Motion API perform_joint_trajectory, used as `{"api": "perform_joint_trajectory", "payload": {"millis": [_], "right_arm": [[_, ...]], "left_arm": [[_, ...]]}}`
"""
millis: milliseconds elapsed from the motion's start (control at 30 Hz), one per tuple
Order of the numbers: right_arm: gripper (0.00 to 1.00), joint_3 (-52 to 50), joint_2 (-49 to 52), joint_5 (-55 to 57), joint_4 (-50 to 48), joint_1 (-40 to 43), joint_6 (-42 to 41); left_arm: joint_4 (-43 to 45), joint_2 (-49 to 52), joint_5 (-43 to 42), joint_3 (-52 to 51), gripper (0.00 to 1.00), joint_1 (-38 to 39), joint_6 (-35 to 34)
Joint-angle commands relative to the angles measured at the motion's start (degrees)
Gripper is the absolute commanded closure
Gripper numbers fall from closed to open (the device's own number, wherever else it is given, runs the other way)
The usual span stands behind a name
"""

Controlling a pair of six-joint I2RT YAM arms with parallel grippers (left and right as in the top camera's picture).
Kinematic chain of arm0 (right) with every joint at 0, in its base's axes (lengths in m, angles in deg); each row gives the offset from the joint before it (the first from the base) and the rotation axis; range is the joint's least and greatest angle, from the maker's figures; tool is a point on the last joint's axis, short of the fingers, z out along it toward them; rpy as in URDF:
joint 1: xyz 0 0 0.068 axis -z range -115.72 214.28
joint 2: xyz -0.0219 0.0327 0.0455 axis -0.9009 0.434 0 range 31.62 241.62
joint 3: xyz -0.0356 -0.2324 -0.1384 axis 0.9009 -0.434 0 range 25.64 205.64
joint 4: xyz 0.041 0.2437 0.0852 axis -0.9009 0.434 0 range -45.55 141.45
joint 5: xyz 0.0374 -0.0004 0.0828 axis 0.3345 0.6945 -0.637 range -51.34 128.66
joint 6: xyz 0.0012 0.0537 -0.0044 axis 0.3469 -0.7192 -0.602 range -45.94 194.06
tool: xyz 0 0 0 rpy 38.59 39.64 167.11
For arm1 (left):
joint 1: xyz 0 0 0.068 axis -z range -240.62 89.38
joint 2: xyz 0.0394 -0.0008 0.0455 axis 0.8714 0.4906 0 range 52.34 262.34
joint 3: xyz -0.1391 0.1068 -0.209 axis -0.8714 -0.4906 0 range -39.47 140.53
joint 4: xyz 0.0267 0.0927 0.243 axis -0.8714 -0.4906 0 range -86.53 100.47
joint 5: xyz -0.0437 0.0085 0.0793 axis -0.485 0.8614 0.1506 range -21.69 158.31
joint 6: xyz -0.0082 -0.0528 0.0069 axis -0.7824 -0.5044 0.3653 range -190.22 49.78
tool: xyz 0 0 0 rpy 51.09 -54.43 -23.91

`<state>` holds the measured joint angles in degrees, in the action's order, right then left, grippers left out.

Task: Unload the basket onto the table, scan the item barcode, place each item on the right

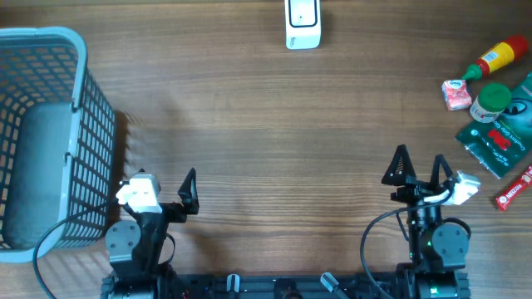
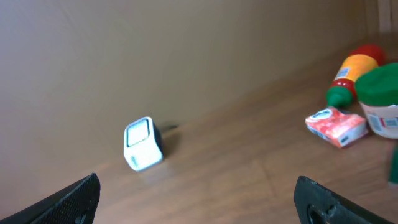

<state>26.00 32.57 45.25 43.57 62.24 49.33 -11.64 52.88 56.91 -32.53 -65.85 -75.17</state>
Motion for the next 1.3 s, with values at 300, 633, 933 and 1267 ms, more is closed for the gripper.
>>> {"api": "perform_joint_trajectory", "payload": {"millis": [300, 633, 933, 1267], "right_arm": [[0.0, -0.1, -0.7, 1.1, -0.3, 0.4, 6.1], [0.0, -0.1, -0.7, 1.1, -0.3, 0.4, 6.1], [0.0, -0.1, -0.7, 1.1, -0.3, 0.4, 6.1], [0.0, -0.1, -0.7, 1.1, -0.2, 0.4, 6.1]], "left_arm": [[0.2, -0.2, 0.4, -0.3, 0.0, 0.3, 1.1], [0.2, -0.2, 0.4, -0.3, 0.0, 0.3, 1.1], [0.8, -0.3, 1.1, -0.3, 0.0, 0.9, 1.5], [19.6, -0.3, 8.4, -4.6, 0.0, 7.4, 1.8]]}}
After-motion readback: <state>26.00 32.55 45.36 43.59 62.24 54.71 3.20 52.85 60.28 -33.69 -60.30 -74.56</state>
